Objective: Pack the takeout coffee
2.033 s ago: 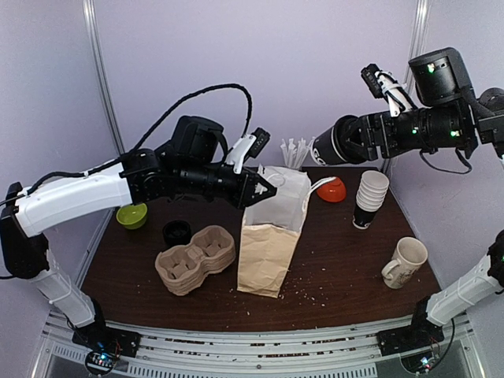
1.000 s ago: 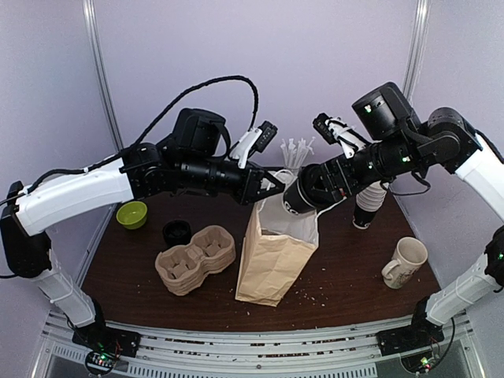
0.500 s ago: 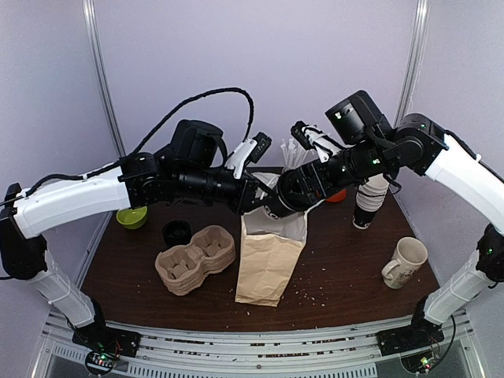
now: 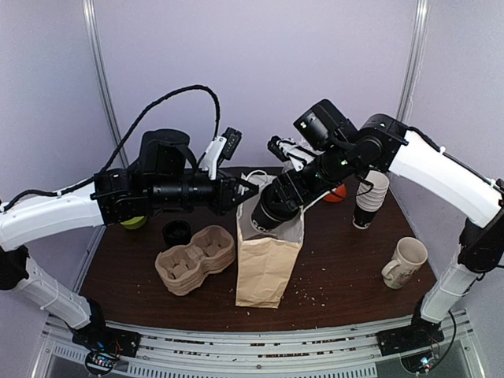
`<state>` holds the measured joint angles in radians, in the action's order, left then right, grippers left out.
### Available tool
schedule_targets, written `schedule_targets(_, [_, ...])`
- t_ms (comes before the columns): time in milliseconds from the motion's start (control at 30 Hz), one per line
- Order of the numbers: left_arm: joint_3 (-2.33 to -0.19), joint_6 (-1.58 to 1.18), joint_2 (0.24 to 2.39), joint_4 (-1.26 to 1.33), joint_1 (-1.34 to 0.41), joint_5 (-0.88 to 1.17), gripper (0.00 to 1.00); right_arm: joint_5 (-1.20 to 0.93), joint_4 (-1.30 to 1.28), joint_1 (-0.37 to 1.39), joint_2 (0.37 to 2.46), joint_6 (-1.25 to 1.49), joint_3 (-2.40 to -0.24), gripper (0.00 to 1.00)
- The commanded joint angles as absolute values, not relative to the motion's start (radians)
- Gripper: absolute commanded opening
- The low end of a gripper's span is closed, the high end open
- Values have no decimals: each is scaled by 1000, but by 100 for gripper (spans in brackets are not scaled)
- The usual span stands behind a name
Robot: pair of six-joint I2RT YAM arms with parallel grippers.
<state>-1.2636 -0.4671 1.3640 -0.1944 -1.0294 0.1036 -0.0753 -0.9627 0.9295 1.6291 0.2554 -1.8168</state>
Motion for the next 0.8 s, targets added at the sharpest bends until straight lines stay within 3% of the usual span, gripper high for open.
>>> schedule_targets(0, [-1232, -479, 1334, -103, -1034, 77, 0, -80, -1013, 922, 1664, 243, -1878, 74])
schedule_targets(533, [-1032, -594, 1172, 10, -1034, -144, 0, -94, -1128, 922, 1808, 258, -2077, 73])
schedule_targets(767, [-1003, -601, 1153, 43, -1034, -178, 0, -97, -1140, 927, 1850, 262, -2058, 72])
